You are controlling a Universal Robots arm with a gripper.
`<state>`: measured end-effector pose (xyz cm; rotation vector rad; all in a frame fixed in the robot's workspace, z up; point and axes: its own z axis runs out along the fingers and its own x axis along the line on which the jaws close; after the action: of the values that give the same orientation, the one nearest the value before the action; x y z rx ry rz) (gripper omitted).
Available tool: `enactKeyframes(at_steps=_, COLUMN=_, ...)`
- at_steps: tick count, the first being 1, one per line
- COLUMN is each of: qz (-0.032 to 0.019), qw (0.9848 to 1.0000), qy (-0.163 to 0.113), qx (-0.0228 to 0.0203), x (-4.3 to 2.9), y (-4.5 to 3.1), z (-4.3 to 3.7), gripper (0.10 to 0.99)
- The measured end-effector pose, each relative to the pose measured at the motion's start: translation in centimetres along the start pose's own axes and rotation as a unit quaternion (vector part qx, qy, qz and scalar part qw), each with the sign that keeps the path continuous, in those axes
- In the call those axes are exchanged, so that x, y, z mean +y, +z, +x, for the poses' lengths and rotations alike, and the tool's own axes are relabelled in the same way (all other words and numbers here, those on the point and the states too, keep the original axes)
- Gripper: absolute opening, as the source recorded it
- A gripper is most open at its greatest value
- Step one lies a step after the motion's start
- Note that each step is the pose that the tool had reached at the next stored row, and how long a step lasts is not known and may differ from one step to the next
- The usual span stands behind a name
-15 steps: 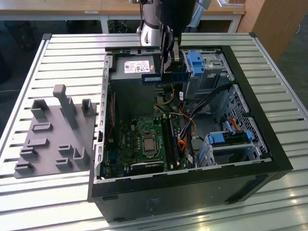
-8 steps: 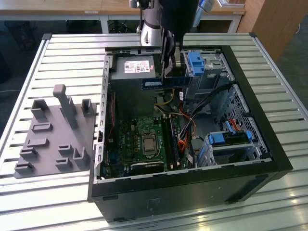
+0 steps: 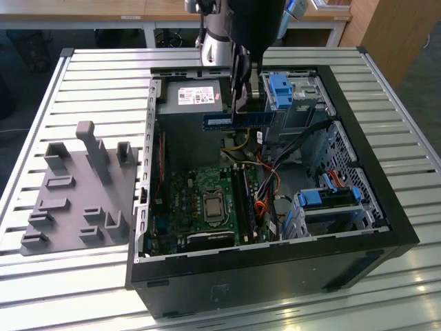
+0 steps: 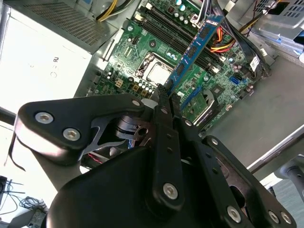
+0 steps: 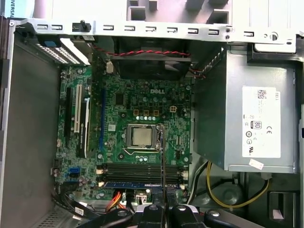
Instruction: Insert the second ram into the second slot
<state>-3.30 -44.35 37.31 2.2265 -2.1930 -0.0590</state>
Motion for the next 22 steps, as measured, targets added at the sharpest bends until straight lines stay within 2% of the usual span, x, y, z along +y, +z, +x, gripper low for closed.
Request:
enactKeyframes(at_steps=11, qz=0.0006, qw=0.9994, qy=0.036, qx=-0.0013, x=0.0, y=0.01, z=0.0, gripper=0.137)
enactKeyframes(at_steps=22, qz=0.0012, qw=0.9974, qy=0.072, qx=-0.0027, x=0.0, y=0.01, z=0.0, gripper=0.137)
